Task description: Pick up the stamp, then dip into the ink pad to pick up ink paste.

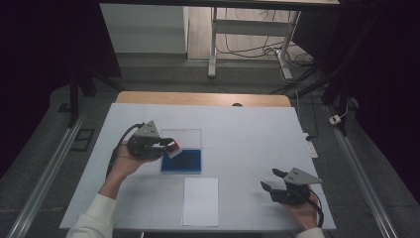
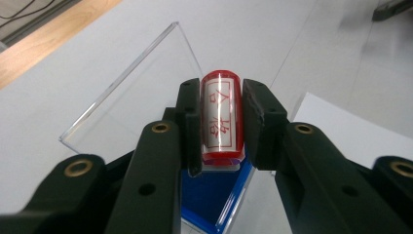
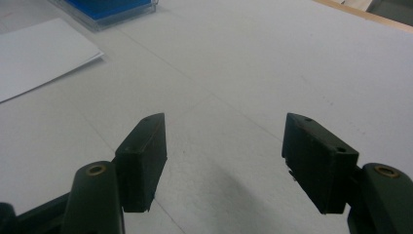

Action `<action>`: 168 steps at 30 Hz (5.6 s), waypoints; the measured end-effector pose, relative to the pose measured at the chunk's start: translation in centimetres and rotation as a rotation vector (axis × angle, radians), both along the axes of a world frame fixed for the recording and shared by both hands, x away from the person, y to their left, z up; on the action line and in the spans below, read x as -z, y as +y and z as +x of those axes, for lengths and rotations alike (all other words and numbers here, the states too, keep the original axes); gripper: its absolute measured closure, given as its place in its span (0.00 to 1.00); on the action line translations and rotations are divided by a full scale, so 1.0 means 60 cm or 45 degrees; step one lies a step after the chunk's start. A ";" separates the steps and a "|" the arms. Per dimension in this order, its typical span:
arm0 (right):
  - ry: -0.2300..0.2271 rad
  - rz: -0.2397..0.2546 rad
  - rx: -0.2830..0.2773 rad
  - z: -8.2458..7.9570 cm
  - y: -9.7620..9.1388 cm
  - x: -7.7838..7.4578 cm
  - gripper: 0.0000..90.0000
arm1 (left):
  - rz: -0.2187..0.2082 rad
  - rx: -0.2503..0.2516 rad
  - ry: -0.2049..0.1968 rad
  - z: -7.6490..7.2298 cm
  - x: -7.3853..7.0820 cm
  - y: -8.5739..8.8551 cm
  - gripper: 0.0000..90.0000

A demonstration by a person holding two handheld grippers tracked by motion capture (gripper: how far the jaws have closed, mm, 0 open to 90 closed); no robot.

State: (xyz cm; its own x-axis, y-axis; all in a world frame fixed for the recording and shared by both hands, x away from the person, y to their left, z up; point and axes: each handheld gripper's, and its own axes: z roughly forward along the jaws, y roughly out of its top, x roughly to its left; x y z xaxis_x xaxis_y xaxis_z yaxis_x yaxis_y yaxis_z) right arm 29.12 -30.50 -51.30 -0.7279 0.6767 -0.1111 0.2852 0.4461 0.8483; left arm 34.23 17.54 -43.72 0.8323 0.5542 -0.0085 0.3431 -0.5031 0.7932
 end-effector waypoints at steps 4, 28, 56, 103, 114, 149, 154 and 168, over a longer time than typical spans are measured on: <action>-0.002 0.012 0.003 0.001 -0.001 -0.001 0.36 | -0.001 0.011 -0.005 -0.004 -0.006 -0.004 0.78; 0.001 -0.001 0.004 -0.002 0.000 0.000 0.36 | 0.208 0.023 0.054 0.006 0.018 -0.049 0.79; 0.022 -0.010 -0.006 -0.005 -0.001 0.005 0.36 | 0.306 -0.013 0.120 0.037 0.067 -0.067 0.79; 0.041 -0.046 -0.028 -0.008 0.008 0.006 0.36 | 0.451 -0.078 0.104 0.027 0.078 -0.096 0.79; 0.045 -0.049 -0.031 -0.007 0.009 0.007 0.36 | 0.386 -0.073 0.129 0.032 0.082 -0.084 0.79; 0.048 -0.041 -0.023 -0.007 0.002 0.007 0.36 | 0.318 -0.116 0.112 0.022 0.040 -0.053 0.79; 0.049 -0.040 -0.022 -0.008 0.002 0.007 0.36 | 0.336 -0.136 0.137 0.028 0.050 -0.052 0.78; 0.055 -0.036 -0.024 -0.007 0.002 0.008 0.36 | 0.352 -0.137 0.166 0.035 0.070 -0.059 0.78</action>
